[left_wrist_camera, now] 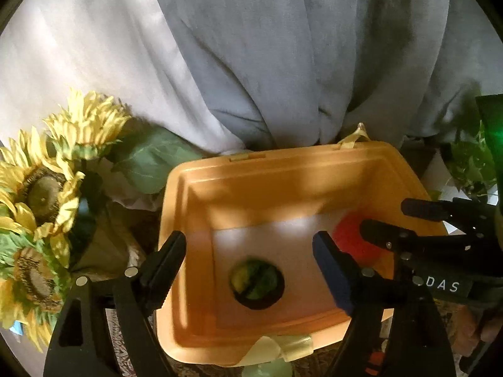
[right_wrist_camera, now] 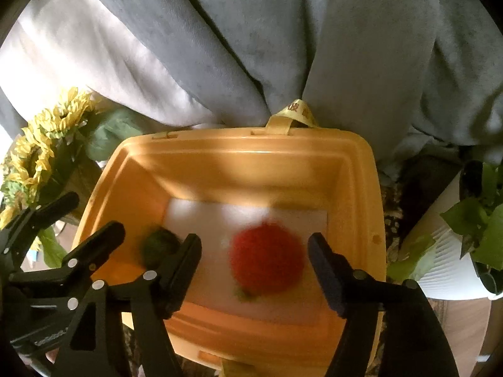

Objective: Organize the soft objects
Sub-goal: 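Open the left tool over the crate while the right tool releases the pompom inside, then raise both open tools out of the crate and move toward the remaining toys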

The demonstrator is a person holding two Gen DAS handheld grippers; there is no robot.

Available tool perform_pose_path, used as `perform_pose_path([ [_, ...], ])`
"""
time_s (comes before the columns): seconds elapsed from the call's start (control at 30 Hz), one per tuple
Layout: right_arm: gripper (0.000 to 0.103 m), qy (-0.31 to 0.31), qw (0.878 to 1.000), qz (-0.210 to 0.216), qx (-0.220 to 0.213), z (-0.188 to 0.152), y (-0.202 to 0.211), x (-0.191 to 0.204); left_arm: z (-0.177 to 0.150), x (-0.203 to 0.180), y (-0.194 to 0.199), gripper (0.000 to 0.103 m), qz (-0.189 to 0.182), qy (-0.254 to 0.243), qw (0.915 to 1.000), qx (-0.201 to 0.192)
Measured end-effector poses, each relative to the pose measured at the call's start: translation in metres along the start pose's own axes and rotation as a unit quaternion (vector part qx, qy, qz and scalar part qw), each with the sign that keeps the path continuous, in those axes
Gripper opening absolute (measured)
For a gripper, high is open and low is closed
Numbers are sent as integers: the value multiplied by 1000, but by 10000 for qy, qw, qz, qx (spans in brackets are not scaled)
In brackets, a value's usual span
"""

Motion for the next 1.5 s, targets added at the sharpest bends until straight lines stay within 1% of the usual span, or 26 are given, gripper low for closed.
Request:
perform_pose_path([
  [0.13, 71, -52, 9999, 67, -59, 2, 6, 4, 2, 4, 7, 86, 105, -1, 9999, -88],
  [0.23, 71, -22, 9998, -3, -216, 2, 17, 8, 2, 8, 14, 87, 124, 63, 9998, -109],
  [0.4, 71, 79, 9980, -139, -610, -2, 46, 17, -1, 13, 34, 89, 202, 135, 9994, -228],
  [0.57, 71, 176, 9928, -384, -1120, -8, 81, 27, -7, 18, 61, 91, 310, 235, 9981, -487],
  [0.67, 71, 222, 9906, -345, -1302, -15, 97, 34, -11, 21, 77, 92, 386, 297, 9967, -657],
  [0.77, 71, 252, 9892, -330, -1404, -24, 107, 42, -19, 24, 93, 93, 347, 378, 9958, -764],
  [0.97, 71, 359, 9882, -320, -1453, -50, 115, 56, -38, 31, 115, 95, 305, 448, 9948, -858],
  [1.27, 71, 549, 9875, -483, -1397, -88, 116, 67, -78, 33, 127, 95, 228, 449, 9957, -780],
  [1.5, 71, 367, 9905, -430, -1253, -114, 112, 63, -107, 29, 129, 95, 130, 391, 9968, -689],
])
Point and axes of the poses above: each gripper's, at about its wrist camera, not at the fingertips, and y roughly against the way its jaws point, x to its left, z to its top, the point moved 4 cm from there along -y, roughly the way its jaws point, and after that the axes turned 15 degrees about z, right-handed, at the moved point
